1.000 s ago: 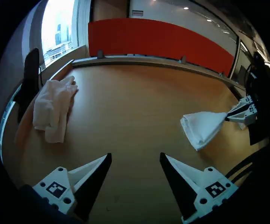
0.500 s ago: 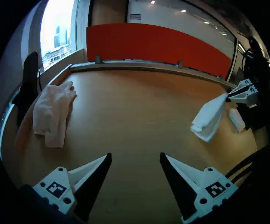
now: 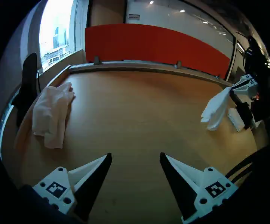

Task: Fold towel

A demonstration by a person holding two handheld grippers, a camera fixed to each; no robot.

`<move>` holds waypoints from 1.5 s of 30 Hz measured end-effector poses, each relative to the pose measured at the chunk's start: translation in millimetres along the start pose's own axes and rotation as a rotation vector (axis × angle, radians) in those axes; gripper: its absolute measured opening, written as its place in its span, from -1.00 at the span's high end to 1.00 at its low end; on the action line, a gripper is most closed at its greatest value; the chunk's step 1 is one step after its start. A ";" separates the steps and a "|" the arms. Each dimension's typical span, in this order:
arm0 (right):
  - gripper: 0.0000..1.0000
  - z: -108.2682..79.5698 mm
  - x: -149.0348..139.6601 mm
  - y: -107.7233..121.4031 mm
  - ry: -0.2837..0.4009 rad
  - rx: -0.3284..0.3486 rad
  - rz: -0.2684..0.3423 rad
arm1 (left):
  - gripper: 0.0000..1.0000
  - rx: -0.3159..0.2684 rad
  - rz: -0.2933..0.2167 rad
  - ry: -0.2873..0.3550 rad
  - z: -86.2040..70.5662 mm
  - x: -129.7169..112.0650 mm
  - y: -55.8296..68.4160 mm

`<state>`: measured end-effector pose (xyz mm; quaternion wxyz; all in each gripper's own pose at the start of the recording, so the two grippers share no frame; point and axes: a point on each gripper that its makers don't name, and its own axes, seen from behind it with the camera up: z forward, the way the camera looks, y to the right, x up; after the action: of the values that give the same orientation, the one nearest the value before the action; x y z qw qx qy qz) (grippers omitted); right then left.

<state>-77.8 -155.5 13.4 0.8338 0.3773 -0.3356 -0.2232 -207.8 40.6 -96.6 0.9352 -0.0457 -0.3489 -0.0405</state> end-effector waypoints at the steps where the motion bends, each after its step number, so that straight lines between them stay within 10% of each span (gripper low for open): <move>1: 0.90 -1.6 -1.5 4.4 -0.001 -0.005 0.003 | -0.91 0.000 0.000 -0.001 0.2 0.0 0.5; 45: 0.90 -87.2 -103.1 226.5 -0.161 -0.246 0.113 | -0.91 0.044 0.022 -0.023 2.3 5.0 9.1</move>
<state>-57.0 90.3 106.7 0.8553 0.2337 -0.3923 -0.2447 -204.5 49.6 -92.1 0.9322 -0.0294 -0.3600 -0.0221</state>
